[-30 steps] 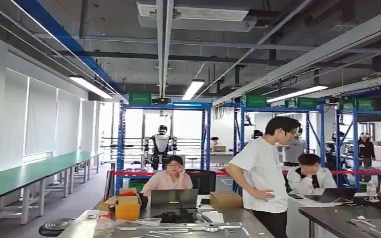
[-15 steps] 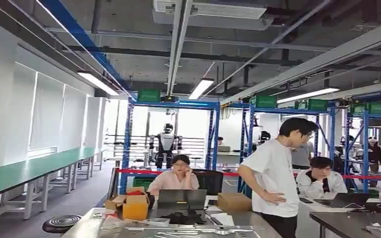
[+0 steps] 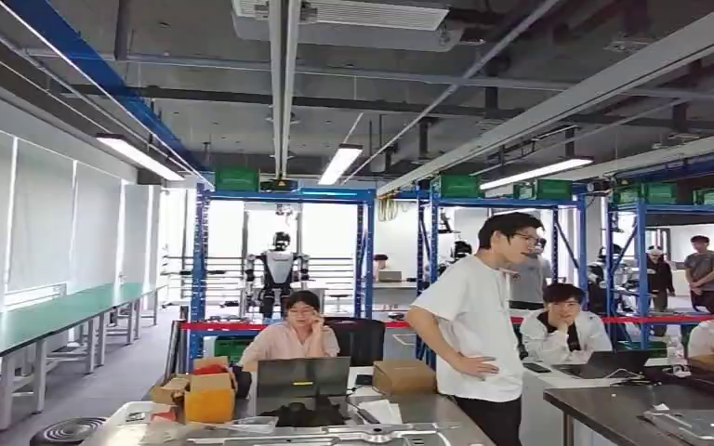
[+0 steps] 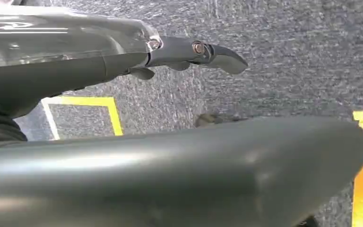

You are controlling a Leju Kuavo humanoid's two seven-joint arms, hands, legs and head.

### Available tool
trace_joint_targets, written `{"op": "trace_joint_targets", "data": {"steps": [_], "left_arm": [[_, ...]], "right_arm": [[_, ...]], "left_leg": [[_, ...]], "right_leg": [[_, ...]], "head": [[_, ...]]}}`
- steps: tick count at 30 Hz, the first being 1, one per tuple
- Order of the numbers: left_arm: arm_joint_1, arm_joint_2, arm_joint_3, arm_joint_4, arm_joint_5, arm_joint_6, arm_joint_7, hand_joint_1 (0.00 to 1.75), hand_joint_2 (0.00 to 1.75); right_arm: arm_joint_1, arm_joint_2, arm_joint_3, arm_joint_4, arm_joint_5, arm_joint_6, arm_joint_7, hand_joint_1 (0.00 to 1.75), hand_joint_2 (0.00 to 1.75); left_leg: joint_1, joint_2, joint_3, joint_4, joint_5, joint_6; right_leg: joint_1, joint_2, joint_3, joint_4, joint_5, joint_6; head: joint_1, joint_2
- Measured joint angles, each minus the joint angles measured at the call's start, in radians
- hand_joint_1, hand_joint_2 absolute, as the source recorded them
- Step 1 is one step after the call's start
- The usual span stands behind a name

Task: Take the parts from the cabinet and place them on the table.

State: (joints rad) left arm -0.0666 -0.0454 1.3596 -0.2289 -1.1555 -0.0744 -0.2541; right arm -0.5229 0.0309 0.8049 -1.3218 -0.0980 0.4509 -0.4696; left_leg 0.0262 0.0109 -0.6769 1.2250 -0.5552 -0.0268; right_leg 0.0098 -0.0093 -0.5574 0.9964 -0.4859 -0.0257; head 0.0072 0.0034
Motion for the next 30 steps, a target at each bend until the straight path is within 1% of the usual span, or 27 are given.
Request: {"op": "trace_joint_targets", "data": {"steps": [1,2,3,4,5,6,8,9,10,11,12,13,14,15,17,18,19,20,21,22,23,24,25,27,28,29,30], "left_arm": [[-0.001,0.000,0.000,0.000,0.000,-0.001,0.000,0.00,1.75],[0.000,0.000,0.000,0.000,0.000,-0.001,0.000,0.00,1.75],[-0.002,-0.002,0.000,0.000,0.000,-0.001,0.000,0.00,1.75],[-0.005,-0.002,0.001,0.000,0.000,-0.001,0.000,0.00,1.75],[-0.003,-0.002,0.001,0.000,0.000,-0.001,0.000,0.00,1.75],[-0.001,-0.002,0.001,0.000,0.000,-0.001,0.000,0.00,1.75],[-0.002,-0.002,0.001,0.000,0.000,-0.001,-0.001,0.00,1.75],[-0.004,-0.001,0.001,0.000,0.000,-0.001,-0.001,0.00,1.75],[-0.005,-0.001,0.001,0.000,0.000,-0.001,-0.001,0.00,1.75],[-0.006,-0.001,0.001,0.000,0.000,-0.001,-0.001,0.00,1.75],[-0.006,-0.001,0.001,0.000,0.000,-0.001,-0.001,0.00,1.75],[-0.006,-0.001,0.001,0.000,0.000,-0.001,-0.001,0.00,1.75],[-0.005,-0.001,0.001,0.000,0.000,-0.001,-0.001,0.00,1.75],[-0.005,-0.001,0.001,0.000,0.000,-0.001,-0.001,0.00,1.75],[-0.006,-0.001,0.001,0.000,0.000,0.000,-0.001,0.00,1.75],[-0.006,-0.001,0.001,0.000,0.000,0.000,-0.001,0.00,1.75],[-0.010,-0.001,0.001,0.000,0.000,0.000,-0.001,0.00,1.75],[-0.011,-0.001,0.001,0.000,0.000,0.000,-0.001,0.00,1.75],[-0.010,-0.001,0.001,0.000,0.000,0.000,-0.001,0.00,1.75],[-0.010,-0.001,0.001,0.000,-0.001,0.000,-0.001,0.00,1.75],[-0.011,-0.001,0.001,0.000,-0.001,0.000,-0.001,0.00,1.75],[-0.012,-0.002,0.001,0.000,-0.001,0.000,-0.002,0.00,1.75],[-0.013,-0.002,0.001,0.000,-0.002,-0.002,-0.002,0.00,1.75],[-0.011,-0.001,0.001,0.000,-0.002,0.000,-0.003,0.00,1.75],[-0.008,-0.001,0.001,0.000,-0.002,0.000,-0.003,0.00,1.75],[-0.005,0.000,0.001,0.000,-0.002,0.000,-0.003,0.00,1.75],[-0.004,0.000,0.001,0.000,-0.002,0.000,-0.003,0.00,1.75]], "right_arm": [[0.000,0.000,0.000,0.000,0.000,0.000,0.000,1.75,1.75],[-0.001,0.001,0.000,0.000,0.000,0.000,0.000,1.75,1.75],[-0.002,0.001,0.000,0.002,0.000,0.000,-0.001,1.75,1.75],[-0.003,0.002,0.000,0.002,0.001,0.000,0.000,1.75,1.75],[-0.002,0.002,0.000,0.002,0.003,0.000,0.001,1.75,1.75],[-0.002,0.002,0.000,0.002,0.003,0.000,0.000,1.75,1.75],[-0.003,0.002,0.000,-0.001,0.002,0.000,0.000,1.75,1.75],[-0.006,0.002,0.000,-0.001,0.002,0.000,0.000,1.75,1.75],[-0.007,0.002,0.000,-0.001,0.002,0.000,0.000,1.75,1.75],[-0.006,0.002,0.000,0.000,0.002,0.000,0.000,1.75,1.75],[-0.003,0.002,0.000,0.000,0.002,0.000,0.000,1.75,1.75],[0.000,0.002,0.000,0.001,0.002,0.000,0.000,1.75,1.75],[0.001,0.002,0.000,0.002,0.002,0.000,0.000,1.75,1.75],[0.001,0.002,0.000,0.002,0.003,0.000,0.000,1.75,1.75],[-0.001,0.002,0.000,0.002,0.003,0.000,0.000,1.75,1.75],[-0.001,0.002,0.000,0.002,0.003,0.000,-0.001,1.75,1.75],[-0.001,0.002,0.000,0.002,0.004,0.000,-0.001,1.75,1.75],[-0.002,0.002,0.001,0.002,0.004,0.000,-0.001,1.75,1.75],[-0.001,0.002,0.001,0.002,0.004,-0.001,-0.001,1.75,1.75],[-0.002,0.002,0.001,0.002,0.004,-0.001,-0.001,1.75,1.75],[-0.001,0.003,0.000,-0.002,0.004,-0.002,-0.001,1.75,1.75],[-0.002,0.003,0.000,-0.003,0.004,-0.002,-0.003,1.75,1.75],[-0.004,0.006,0.001,-0.003,0.004,-0.002,-0.002,1.75,1.75],[0.000,0.007,0.002,-0.003,0.006,-0.002,-0.002,1.75,1.75],[0.003,0.007,0.003,-0.002,0.006,-0.002,-0.002,1.75,1.75],[0.004,0.007,0.004,-0.001,0.006,-0.002,-0.002,1.75,1.75],[0.004,0.007,0.005,0.000,0.007,-0.002,-0.002,1.75,1.75]], "left_leg": [[0.005,0.000,0.028,-0.088,0.068,-0.005],[0.010,0.000,0.050,-0.159,0.114,-0.010],[0.000,-0.002,0.047,-0.163,0.079,-0.007],[-0.004,0.000,0.050,-0.174,0.079,0.015],[-0.004,-0.001,0.050,-0.177,0.085,0.026],[-0.006,-0.002,0.052,-0.176,0.081,0.031],[0.001,-0.003,0.062,-0.180,0.079,0.043],[0.002,-0.003,0.068,-0.181,0.075,0.049],[0.002,-0.003,0.072,-0.181,0.071,0.053],[0.002,-0.003,0.074,-0.181,0.068,0.055],[0.002,-0.004,0.077,-0.181,0.064,0.055],[0.002,-0.004,0.082,-0.181,0.059,0.055],[0.002,-0.005,0.090,-0.181,0.052,0.053],[0.002,-0.006,0.099,-0.181,0.047,0.051],[0.002,-0.009,0.121,-0.182,0.032,0.045],[0.002,-0.010,0.125,-0.189,0.027,0.040],[-0.001,-0.013,0.128,-0.187,0.024,0.034],[0.000,-0.012,0.126,-0.190,0.024,0.027],[0.001,-0.011,0.129,-0.197,0.024,0.021],[0.000,-0.010,0.135,-0.204,0.024,0.014],[0.001,-0.010,0.141,-0.209,0.017,0.008],[0.001,-0.010,0.135,-0.184,0.003,0.009],[0.000,-0.010,0.105,-0.126,-0.025,0.009],[0.000,-0.010,0.012,0.036,-0.083,0.006],[-0.001,-0.011,-0.029,0.097,-0.090,0.005],[-0.001,-0.011,-0.046,0.103,-0.071,0.006],[-0.001,-0.010,-0.038,0.062,-0.028,0.007]], "right_leg": [[-0.003,0.001,0.011,0.003,-0.010,0.005],[-0.005,0.001,0.020,0.008,-0.021,0.012],[-0.003,0.002,0.022,0.013,-0.026,0.018],[-0.002,0.004,0.015,0.017,-0.030,0.026],[-0.001,0.003,0.016,0.017,-0.039,0.031],[-0.002,0.001,0.020,0.015,-0.042,0.034],[-0.005,0.001,0.026,0.027,-0.058,0.045],[-0.006,0.003,0.007,0.066,-0.078,0.051],[-0.009,0.003,-0.032,0.141,-0.112,0.056],[-0.011,0.003,-0.081,0.226,-0.144,0.060],[-0.012,0.003,-0.130,0.303,-0.166,0.062],[-0.012,0.003,-0.164,0.347,-0.163,0.062],[-0.013,0.003,-0.171,0.331,-0.130,0.062],[-0.012,0.003,-0.154,0.274,-0.082,0.060],[-0.011,0.004,-0.088,0.098,0.030,0.050],[-0.010,0.005,-0.069,0.063,0.026,0.044],[-0.003,0.006,-0.063,0.044,0.027,0.038],[-0.002,0.005,-0.062,0.040,0.016,0.033],[-0.001,0.007,-0.063,0.039,0.014,0.029],[-0.001,0.009,-0.060,0.034,0.013,0.025],[-0.008,0.009,-0.047,0.018,0.017,0.018],[-0.009,0.008,-0.037,0.009,0.016,0.012],[-0.009,0.007,-0.032,0.009,0.013,0.006],[-0.004,0.006,-0.025,0.009,0.005,-0.003],[-0.002,0.008,-0.021,0.009,0.000,-0.005],[-0.001,0.011,-0.015,0.009,-0.005,-0.005],[0.000,0.014,-0.006,0.009,-0.011,-0.004]], "head": [[0.000,0.000],[0.000,0.000],[0.000,0.000],[-0.002,0.001],[-0.002,0.001],[-0.002,0.000],[-0.002,0.001],[-0.002,0.000],[-0.002,0.000],[-0.002,0.000],[-0.002,0.000],[-0.002,0.000],[-0.002,0.000],[-0.002,0.000],[-0.002,0.000],[-0.001,0.000],[-0.002,0.000],[-0.002,0.001],[-0.002,0.000],[-0.002,0.000],[-0.002,0.000],[-0.002,0.000],[-0.002,0.000],[-0.002,0.000],[-0.002,0.000],[-0.002,0.000],[-0.002,0.000]]}}
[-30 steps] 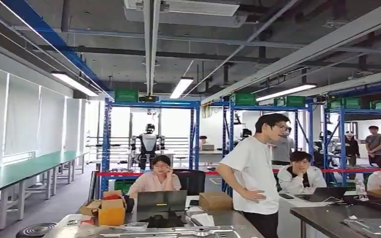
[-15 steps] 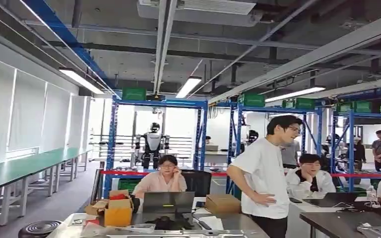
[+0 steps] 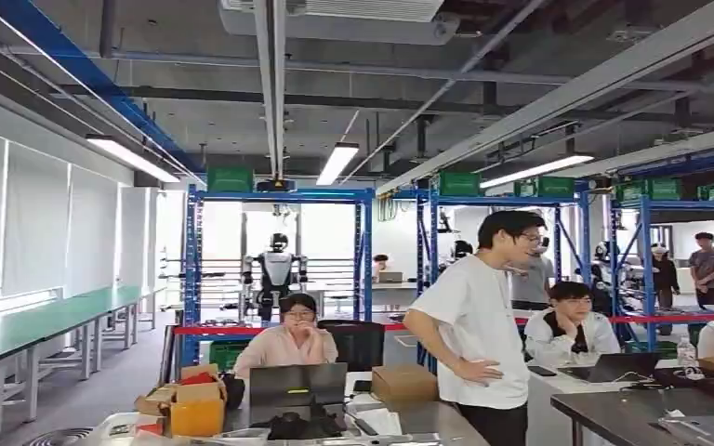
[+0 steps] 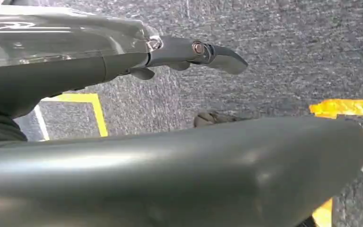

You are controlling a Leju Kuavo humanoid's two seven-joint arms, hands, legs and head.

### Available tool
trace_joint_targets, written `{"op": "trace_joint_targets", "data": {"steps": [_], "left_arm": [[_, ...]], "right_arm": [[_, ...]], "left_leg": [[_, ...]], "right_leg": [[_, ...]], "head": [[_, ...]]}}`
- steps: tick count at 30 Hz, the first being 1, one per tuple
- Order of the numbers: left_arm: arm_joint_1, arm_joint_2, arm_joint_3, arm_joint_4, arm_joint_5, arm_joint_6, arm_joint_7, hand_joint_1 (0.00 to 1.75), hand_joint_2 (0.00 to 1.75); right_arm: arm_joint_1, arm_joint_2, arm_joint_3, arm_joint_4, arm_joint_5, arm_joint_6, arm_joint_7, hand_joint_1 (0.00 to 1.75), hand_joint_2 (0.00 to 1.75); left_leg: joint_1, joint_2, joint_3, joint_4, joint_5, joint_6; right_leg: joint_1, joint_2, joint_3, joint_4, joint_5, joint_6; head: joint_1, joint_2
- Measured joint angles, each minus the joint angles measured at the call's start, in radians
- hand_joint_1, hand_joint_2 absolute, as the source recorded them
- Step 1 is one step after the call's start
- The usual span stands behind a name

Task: Take the parts from the cabinet and place them on the table.

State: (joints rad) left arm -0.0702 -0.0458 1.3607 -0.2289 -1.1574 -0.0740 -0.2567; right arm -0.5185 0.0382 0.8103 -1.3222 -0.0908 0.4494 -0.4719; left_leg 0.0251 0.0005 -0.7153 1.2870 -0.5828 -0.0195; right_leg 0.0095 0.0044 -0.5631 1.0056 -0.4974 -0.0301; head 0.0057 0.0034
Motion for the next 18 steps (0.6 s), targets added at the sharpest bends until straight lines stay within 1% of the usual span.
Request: {"op": "trace_joint_targets", "data": {"steps": [1,2,3,4,5,6,7,8,9,10,11,12,13,14,15,16,17,18], "left_arm": [[0.000,0.000,0.000,0.000,0.000,0.000,0.000,0.00,1.75],[-0.001,0.000,0.000,0.000,0.000,0.000,0.000,0.00,1.75],[-0.001,0.000,0.000,0.000,-0.001,0.000,-0.001,0.00,1.75],[-0.003,0.000,0.000,0.000,-0.001,0.000,-0.002,0.00,1.75],[-0.005,0.000,0.000,0.000,-0.001,0.000,-0.002,0.00,1.75],[-0.004,0.000,0.000,0.000,-0.001,0.000,-0.003,0.00,1.75],[-0.001,0.000,0.000,0.000,-0.001,0.000,-0.003,0.00,1.75],[0.000,0.000,0.000,0.000,-0.001,0.000,-0.003,0.00,1.75],[0.000,0.000,0.000,0.000,-0.001,0.000,-0.003,0.00,1.75],[-0.002,0.001,0.000,0.000,-0.001,0.001,-0.005,0.00,1.75],[-0.003,0.001,0.000,0.000,-0.001,0.000,-0.005,0.00,1.75],[-0.004,0.001,0.000,0.000,-0.002,0.000,-0.005,0.00,1.75],[-0.003,0.001,0.000,0.000,-0.003,0.000,-0.005,0.00,1.75],[-0.002,0.001,0.000,0.000,-0.005,0.000,-0.005,0.00,1.75],[-0.001,0.001,0.000,0.000,-0.005,0.000,-0.005,0.00,1.75],[0.000,0.001,0.000,0.000,-0.005,0.000,-0.005,0.00,1.75],[0.000,0.001,0.000,0.000,-0.005,0.000,-0.005,0.00,1.75],[0.000,0.001,0.000,0.000,-0.005,0.000,-0.007,0.00,1.75]], "right_arm": [[0.000,0.000,0.001,0.000,0.000,0.000,0.000,1.75,1.75],[0.000,0.000,0.002,0.000,0.000,0.000,0.000,1.75,1.75],[0.000,0.000,0.002,0.000,0.000,0.000,0.000,1.75,1.75],[-0.002,0.000,0.003,0.001,-0.001,0.000,0.000,1.75,1.75],[-0.001,0.000,0.003,0.001,0.000,0.000,0.000,1.75,1.75],[0.000,0.000,0.003,0.000,0.000,0.000,0.000,1.75,1.75],[-0.001,0.000,0.003,0.000,0.000,0.000,0.000,1.75,1.75],[-0.002,0.000,0.003,0.000,0.000,0.000,-0.001,1.75,1.75],[-0.002,0.000,0.002,-0.001,0.000,0.000,-0.002,1.75,1.75],[-0.003,0.000,0.002,-0.002,0.000,0.000,-0.003,1.75,1.75],[-0.003,0.000,0.002,-0.001,-0.001,0.000,-0.003,1.75,1.75],[-0.001,-0.001,0.002,0.000,-0.001,0.001,-0.003,1.75,1.75],[0.001,-0.002,0.002,0.000,-0.001,0.002,-0.003,1.75,1.75],[0.002,-0.003,0.003,0.000,-0.001,0.003,-0.003,1.75,1.75],[0.002,-0.003,0.003,0.000,-0.003,0.005,-0.003,1.75,1.75],[0.001,-0.003,0.003,0.000,-0.009,0.010,-0.002,1.75,1.75],[0.000,-0.003,0.003,0.000,-0.014,0.012,0.001,1.75,1.75],[-0.002,-0.003,0.003,0.000,-0.019,0.015,0.005,1.75,1.75]], "left_leg": [[0.000,0.000,0.024,-0.071,0.053,0.003],[-0.001,0.000,0.057,-0.156,0.111,0.007],[-0.004,0.000,0.085,-0.215,0.134,0.016],[-0.009,0.000,0.094,-0.230,0.124,0.020],[-0.010,0.000,0.102,-0.246,0.106,0.026],[-0.012,-0.002,0.099,-0.245,0.105,0.029],[-0.013,-0.002,0.099,-0.246,0.102,0.033],[-0.006,-0.003,0.105,-0.253,0.102,0.036],[-0.002,-0.003,0.113,-0.257,0.101,0.040],[-0.001,-0.002,0.117,-0.258,0.097,0.046],[0.000,-0.002,0.121,-0.258,0.093,0.050],[0.000,-0.002,0.125,-0.258,0.088,0.050],[0.000,-0.002,0.129,-0.258,0.083,0.050],[0.001,-0.003,0.136,-0.258,0.078,0.049],[0.001,-0.004,0.146,-0.258,0.071,0.047],[0.003,-0.005,0.159,-0.258,0.061,0.045],[0.004,-0.006,0.173,-0.258,0.053,0.042],[0.004,-0.007,0.181,-0.261,0.043,0.036]], "right_leg": [[0.001,0.001,0.011,0.000,-0.007,0.001],[0.002,0.001,0.024,0.000,-0.016,0.004],[0.001,0.000,0.034,0.000,-0.027,0.009],[0.008,0.001,0.035,0.005,-0.033,0.016],[0.007,0.001,0.031,0.006,-0.034,0.020],[0.005,0.001,0.031,0.002,-0.034,0.023],[0.004,0.000,0.033,-0.001,-0.036,0.027],[0.006,0.000,0.036,0.000,-0.043,0.034],[0.004,0.000,0.034,0.017,-0.054,0.042],[0.001,0.000,0.006,0.069,-0.077,0.049],[-0.004,0.000,-0.038,0.150,-0.108,0.055],[-0.008,0.000,-0.088,0.234,-0.136,0.060],[-0.011,-0.001,-0.134,0.302,-0.148,0.063],[-0.014,-0.001,-0.162,0.328,-0.136,0.065],[-0.015,-0.001,-0.164,0.304,-0.101,0.067],[-0.015,-0.001,-0.141,0.231,-0.039,0.066],[-0.014,-0.001,-0.109,0.141,0.021,0.063],[-0.014,-0.001,-0.084,0.053,0.067,0.058]], "head": [[0.000,0.000],[0.000,0.000],[0.000,0.000],[0.000,0.000],[0.000,0.000],[0.000,0.000],[0.000,0.000],[0.000,0.000],[0.000,0.000],[0.000,0.000],[0.000,0.000],[0.000,0.000],[0.000,0.000],[0.000,0.000],[0.000,0.000],[0.000,0.000],[0.000,0.000],[0.000,0.000]]}}
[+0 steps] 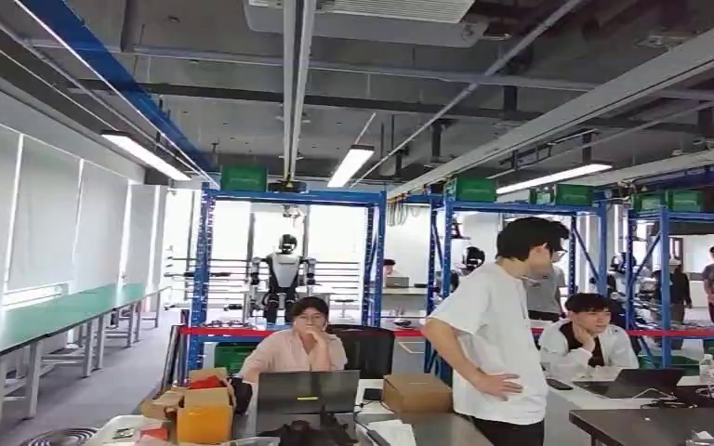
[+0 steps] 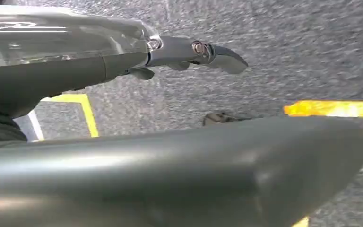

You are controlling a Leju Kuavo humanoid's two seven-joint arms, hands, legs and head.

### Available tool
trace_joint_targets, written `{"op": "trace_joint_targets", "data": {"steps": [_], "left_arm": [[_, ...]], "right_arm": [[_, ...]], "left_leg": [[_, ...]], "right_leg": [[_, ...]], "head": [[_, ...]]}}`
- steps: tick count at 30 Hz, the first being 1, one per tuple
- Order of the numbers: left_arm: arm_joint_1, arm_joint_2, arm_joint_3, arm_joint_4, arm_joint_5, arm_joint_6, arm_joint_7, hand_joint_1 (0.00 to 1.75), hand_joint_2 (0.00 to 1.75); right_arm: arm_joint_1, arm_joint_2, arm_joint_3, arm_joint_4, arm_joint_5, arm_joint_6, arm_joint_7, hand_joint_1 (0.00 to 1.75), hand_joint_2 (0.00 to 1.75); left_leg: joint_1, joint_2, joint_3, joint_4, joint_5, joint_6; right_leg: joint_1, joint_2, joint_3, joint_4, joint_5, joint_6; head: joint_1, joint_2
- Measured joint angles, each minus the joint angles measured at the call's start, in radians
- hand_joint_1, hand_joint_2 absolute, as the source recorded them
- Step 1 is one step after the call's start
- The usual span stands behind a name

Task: Take the parts from the cabinet and place them on the table.

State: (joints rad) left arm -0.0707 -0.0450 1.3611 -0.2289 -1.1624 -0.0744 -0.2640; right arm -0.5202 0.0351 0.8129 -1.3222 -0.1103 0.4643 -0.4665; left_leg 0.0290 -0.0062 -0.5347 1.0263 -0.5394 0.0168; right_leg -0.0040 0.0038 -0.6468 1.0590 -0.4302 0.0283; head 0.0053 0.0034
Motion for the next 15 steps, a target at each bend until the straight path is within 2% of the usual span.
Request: {"op": "trace_joint_targets", "data": {"steps": [1,3,5,6,7,8,10,11,12,13,15], "left_arm": [[-0.002,0.000,0.000,0.000,0.000,0.000,-0.001,0.00,1.75],[-0.003,0.000,0.000,0.000,0.001,0.001,-0.002,0.00,1.75],[-0.003,0.000,0.000,0.000,0.002,0.001,-0.002,0.00,1.75],[-0.006,0.000,0.000,0.000,0.003,0.001,-0.002,0.00,1.75],[-0.006,-0.002,0.000,0.000,0.006,0.000,-0.003,0.00,1.75],[-0.008,-0.002,0.001,0.000,0.007,0.000,-0.003,0.00,1.75],[-0.004,-0.001,0.002,0.000,0.008,0.001,-0.003,0.00,1.75],[-0.001,-0.001,0.002,0.000,0.008,0.001,-0.002,0.00,1.75],[0.002,-0.001,0.002,0.000,0.008,0.002,-0.002,0.00,1.75],[0.003,-0.001,0.002,0.000,0.008,0.002,-0.002,0.00,1.75],[0.003,-0.001,0.003,0.000,0.010,0.005,-0.001,0.00,1.75]], "right_arm": [[-0.002,-0.002,0.001,0.003,-0.006,0.004,0.006,1.75,1.75],[-0.006,-0.001,0.001,0.004,-0.013,0.006,0.018,1.75,1.75],[-0.010,0.000,0.000,0.003,-0.017,0.006,0.019,1.75,1.75],[-0.012,0.003,0.000,0.002,-0.016,0.006,0.022,1.75,1.75],[-0.017,0.004,0.002,0.002,-0.013,0.006,0.026,1.75,1.75],[-0.024,0.005,0.003,0.002,-0.008,0.005,0.032,1.75,1.75],[-0.030,0.005,0.010,0.003,0.002,0.000,0.045,1.75,1.75],[-0.030,0.005,0.012,0.003,0.002,-0.002,0.048,1.75,1.75],[-0.032,0.005,0.015,0.003,0.002,-0.002,0.050,1.75,1.75],[-0.034,0.005,0.018,0.003,0.003,-0.003,0.053,1.75,1.75],[-0.040,0.005,0.024,0.003,0.006,-0.008,0.055,1.75,1.75]], "left_leg": [[-0.003,-0.001,0.003,-0.003,-0.002,-0.005],[0.000,-0.001,-0.002,-0.005,-0.005,-0.017],[-0.002,0.003,0.004,-0.014,-0.009,-0.029],[0.001,0.004,0.004,-0.007,-0.020,-0.030],[-0.001,0.003,-0.011,0.032,-0.037,-0.027],[-0.004,0.003,-0.051,0.104,-0.066,-0.026],[-0.005,0.003,-0.150,0.268,-0.115,-0.027],[-0.005,0.003,-0.184,0.307,-0.109,-0.028],[-0.005,0.003,-0.193,0.294,-0.078,-0.030],[-0.003,0.004,-0.183,0.244,-0.029,-0.031],[-0.002,0.004,-0.128,0.076,0.094,-0.029]], "right_leg": [[0.007,0.001,0.007,0.003,-0.013,-0.004],[0.013,0.001,0.012,-0.021,-0.029,-0.021],[0.010,0.002,0.016,-0.032,-0.039,-0.032],[0.002,0.001,0.030,-0.045,-0.037,-0.037],[0.004,-0.001,0.038,-0.052,-0.041,-0.044],[0.004,-0.003,0.044,-0.053,-0.044,-0.049],[0.007,-0.002,0.056,-0.053,-0.056,-0.054],[0.008,-0.001,0.064,-0.053,-0.063,-0.055],[0.008,0.002,0.074,-0.053,-0.070,-0.054],[0.007,0.003,0.086,-0.052,-0.079,-0.052],[0.007,0.003,0.119,-0.051,-0.102,-0.044]], "head": [[0.000,0.000],[-0.001,0.001],[-0.001,0.002],[-0.001,0.002],[-0.001,0.001],[-0.001,0.001],[-0.001,0.000],[-0.001,0.000],[-0.001,0.000],[-0.001,0.000],[-0.001,0.000]]}}
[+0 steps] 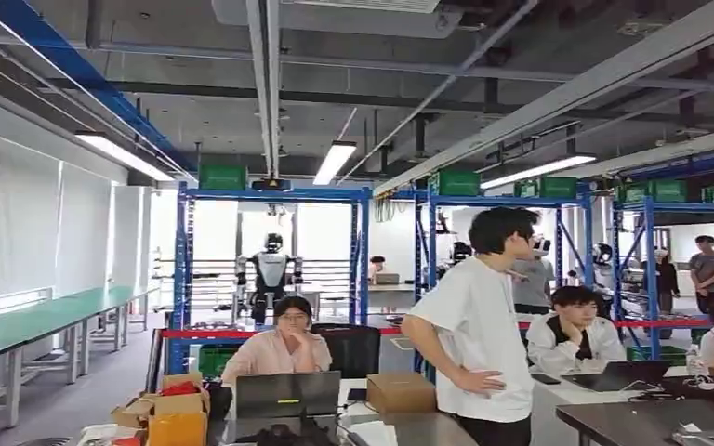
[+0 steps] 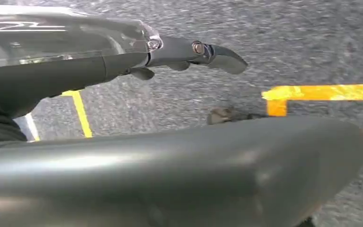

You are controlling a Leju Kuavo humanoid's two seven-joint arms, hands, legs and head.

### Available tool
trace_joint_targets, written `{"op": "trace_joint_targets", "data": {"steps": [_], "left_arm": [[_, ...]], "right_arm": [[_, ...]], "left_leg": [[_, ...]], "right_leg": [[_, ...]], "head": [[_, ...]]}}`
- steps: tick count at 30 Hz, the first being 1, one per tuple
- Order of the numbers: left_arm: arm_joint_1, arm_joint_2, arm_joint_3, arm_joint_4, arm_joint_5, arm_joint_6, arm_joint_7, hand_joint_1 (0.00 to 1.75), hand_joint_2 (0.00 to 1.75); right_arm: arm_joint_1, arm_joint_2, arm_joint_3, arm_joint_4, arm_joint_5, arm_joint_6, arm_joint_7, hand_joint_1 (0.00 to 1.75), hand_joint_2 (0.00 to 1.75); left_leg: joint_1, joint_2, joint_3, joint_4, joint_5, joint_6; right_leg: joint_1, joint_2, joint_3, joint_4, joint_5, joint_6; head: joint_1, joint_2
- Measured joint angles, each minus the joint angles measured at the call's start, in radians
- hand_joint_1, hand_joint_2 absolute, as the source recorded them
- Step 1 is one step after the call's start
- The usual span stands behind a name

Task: Take the parts from the cabinet and place them on the table.

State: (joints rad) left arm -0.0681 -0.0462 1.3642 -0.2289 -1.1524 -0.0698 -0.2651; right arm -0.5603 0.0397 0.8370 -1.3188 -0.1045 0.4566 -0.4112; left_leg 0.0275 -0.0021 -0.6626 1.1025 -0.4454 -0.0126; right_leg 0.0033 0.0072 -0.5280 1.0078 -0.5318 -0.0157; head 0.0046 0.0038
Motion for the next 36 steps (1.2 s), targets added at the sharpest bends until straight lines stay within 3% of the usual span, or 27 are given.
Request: {"op": "trace_joint_targets", "data": {"steps": [2,5,7,8,10,11,12,13,15,16,20,22,23,25,26,27,28,30,31,32,33,36], "left_arm": [[0.000,-0.001,0.002,0.000,0.001,0.003,0.005,0.00,1.75],[0.004,-0.001,0.002,0.000,0.002,0.005,0.008,0.00,1.75],[0.003,-0.002,0.002,0.000,0.002,0.005,0.007,0.00,1.75],[0.001,-0.002,0.002,0.000,0.002,0.005,0.006,0.00,1.75],[-0.001,-0.002,0.002,0.000,0.002,0.005,0.006,0.00,1.75],[-0.001,-0.002,0.002,0.000,0.002,0.005,0.006,0.00,1.75],[0.000,-0.002,0.002,0.000,0.003,0.005,0.007,0.00,1.75],[0.001,-0.003,0.003,0.000,0.004,0.006,0.007,0.00,1.75],[0.001,-0.004,0.008,0.000,0.010,0.007,0.007,0.00,1.75],[0.002,-0.006,0.010,0.000,0.012,0.009,0.007,0.00,1.75],[0.002,-0.011,0.017,0.000,0.013,0.014,0.015,0.00,1.75],[0.000,-0.013,0.017,0.000,0.013,0.016,0.015,0.00,1.75],[0.000,-0.013,0.018,0.000,0.013,0.016,0.015,0.00,1.75],[0.002,-0.012,0.020,0.000,0.013,0.018,0.015,0.00,1.75],[0.005,-0.012,0.022,0.000,0.013,0.018,0.015,0.00,1.75],[0.008,-0.012,0.024,0.000,0.012,0.019,0.015,0.00,1.75],[0.010,-0.012,0.024,0.000,0.012,0.019,0.015,0.00,1.75],[0.008,-0.012,0.024,0.000,0.011,0.018,0.012,0.00,1.75],[0.008,-0.012,0.024,0.000,0.011,0.018,0.011,0.00,1.75],[0.006,-0.013,0.024,0.000,0.010,0.017,0.011,0.00,1.75],[0.003,-0.013,0.024,0.000,0.010,0.017,0.010,0.00,1.75],[0.007,-0.011,0.024,0.000,0.008,0.017,0.012,0.00,1.75]], "right_arm": [[-0.005,-0.002,0.006,0.002,0.013,-0.011,0.005,1.75,1.75],[-0.009,-0.004,0.014,0.002,0.018,-0.016,0.011,1.75,1.75],[-0.015,-0.005,0.020,0.001,0.005,-0.015,0.013,1.75,1.75],[-0.019,-0.005,0.022,0.002,-0.008,-0.011,0.014,1.75,1.75],[-0.020,-0.008,0.027,0.006,-0.032,-0.004,0.022,1.75,1.75],[-0.020,-0.008,0.031,0.010,-0.045,-0.003,0.029,1.75,1.75],[-0.020,-0.010,0.034,0.014,-0.055,-0.003,0.035,1.75,1.75],[-0.021,-0.010,0.035,0.018,-0.059,-0.005,0.038,1.75,1.75],[-0.026,-0.010,0.036,0.021,-0.063,-0.011,0.046,1.75,1.75],[-0.029,-0.010,0.037,0.024,-0.064,-0.014,0.049,1.75,1.75],[-0.035,-0.012,0.044,0.029,-0.073,-0.046,0.062,1.75,1.75],[-0.033,-0.011,0.045,0.025,-0.071,-0.055,0.062,1.75,1.75],[-0.033,-0.011,0.046,0.025,-0.072,-0.057,0.062,1.75,1.75],[-0.029,-0.012,0.048,0.026,-0.067,-0.061,0.062,1.75,1.75],[-0.023,-0.014,0.050,0.026,-0.061,-0.066,0.060,1.75,1.75],[-0.018,-0.016,0.052,0.026,-0.053,-0.071,0.057,1.75,1.75],[-0.014,-0.017,0.053,0.026,-0.045,-0.075,0.053,1.75,1.75],[-0.012,-0.017,0.058,0.023,-0.031,-0.078,0.043,1.75,1.75],[-0.012,-0.017,0.058,0.020,-0.031,-0.078,0.041,1.75,1.75],[-0.015,-0.018,0.058,0.020,-0.030,-0.078,0.040,1.75,1.75],[-0.015,-0.018,0.058,0.016,-0.025,-0.078,0.039,1.75,1.75],[-0.014,-0.019,0.058,0.008,-0.021,-0.080,0.033,1.75,1.75]], "left_leg": [[-0.005,0.000,0.020,-0.042,-0.017,0.008],[-0.009,-0.003,0.019,-0.048,-0.036,0.023],[-0.001,-0.003,0.035,-0.054,-0.043,0.036],[-0.001,-0.003,0.040,-0.054,-0.048,0.040],[-0.001,-0.003,0.053,-0.054,-0.060,0.042],[-0.001,-0.003,0.060,-0.054,-0.066,0.043],[-0.001,-0.003,0.069,-0.054,-0.072,0.042],[-0.001,-0.005,0.081,-0.054,-0.080,0.042],[-0.002,-0.008,0.106,-0.056,-0.097,0.037],[0.001,-0.009,0.113,-0.060,-0.104,0.032],[0.000,-0.006,0.123,-0.083,-0.106,0.014],[-0.004,-0.005,0.123,-0.075,-0.119,0.008],[-0.003,-0.005,0.097,-0.025,-0.140,0.008],[-0.005,-0.005,0.003,0.137,-0.197,0.007],[-0.005,-0.005,-0.037,0.194,-0.202,0.004],[-0.005,-0.005,-0.060,0.212,-0.187,0.001],[-0.002,-0.004,-0.061,0.186,-0.150,-0.004],[0.006,-0.002,-0.010,0.027,-0.022,-0.014],[0.008,-0.001,0.010,-0.020,-0.005,-0.017],[-0.001,-0.002,0.012,-0.019,-0.015,-0.016],[0.002,-0.002,0.025,-0.046,-0.041,0.000],[-0.002,-0.007,0.025,-0.043,-0.049,0.020]], "right_leg": [[0.007,0.002,0.000,0.009,-0.015,0.015],[0.004,-0.001,-0.001,0.002,-0.019,0.025],[0.002,-0.003,-0.009,0.038,-0.040,0.042],[-0.001,-0.003,-0.044,0.106,-0.065,0.047],[-0.005,-0.003,-0.144,0.273,-0.119,0.055],[-0.005,-0.003,-0.185,0.327,-0.123,0.055],[-0.005,-0.003,-0.205,0.330,-0.099,0.055],[-0.005,-0.003,-0.199,0.285,-0.051,0.052],[0.000,-0.003,-0.142,0.109,0.073,0.038],[0.006,-0.001,-0.122,0.062,0.084,0.029],[0.015,-0.002,-0.112,0.037,0.072,0.007],[0.003,-0.004,-0.076,-0.018,0.069,0.002],[0.002,-0.006,-0.066,-0.026,0.066,-0.004],[0.003,-0.006,-0.054,-0.027,0.056,-0.008],[0.003,-0.005,-0.048,-0.027,0.049,-0.008],[0.002,-0.004,-0.039,-0.026,0.042,-0.007],[0.001,-0.002,-0.028,-0.026,0.034,-0.005],[-0.003,0.000,0.002,-0.019,0.008,0.005],[-0.003,-0.001,0.009,-0.013,-0.007,0.013],[0.003,0.000,0.010,-0.006,-0.013,0.021],[0.003,0.002,0.004,0.000,-0.018,0.026],[-0.001,-0.001,0.008,-0.004,-0.025,0.036]], "head": [[0.000,0.000],[0.000,0.000],[0.000,0.000],[0.000,0.000],[0.000,0.000],[0.000,0.000],[0.000,0.000],[0.000,0.000],[0.000,0.000],[0.000,0.000],[-0.002,0.001],[-0.001,0.000],[-0.001,0.000],[-0.001,0.000],[-0.001,0.000],[-0.001,0.000],[-0.001,0.000],[-0.001,0.000],[-0.001,0.000],[-0.001,0.000],[-0.002,0.000],[-0.002,0.000]]}}
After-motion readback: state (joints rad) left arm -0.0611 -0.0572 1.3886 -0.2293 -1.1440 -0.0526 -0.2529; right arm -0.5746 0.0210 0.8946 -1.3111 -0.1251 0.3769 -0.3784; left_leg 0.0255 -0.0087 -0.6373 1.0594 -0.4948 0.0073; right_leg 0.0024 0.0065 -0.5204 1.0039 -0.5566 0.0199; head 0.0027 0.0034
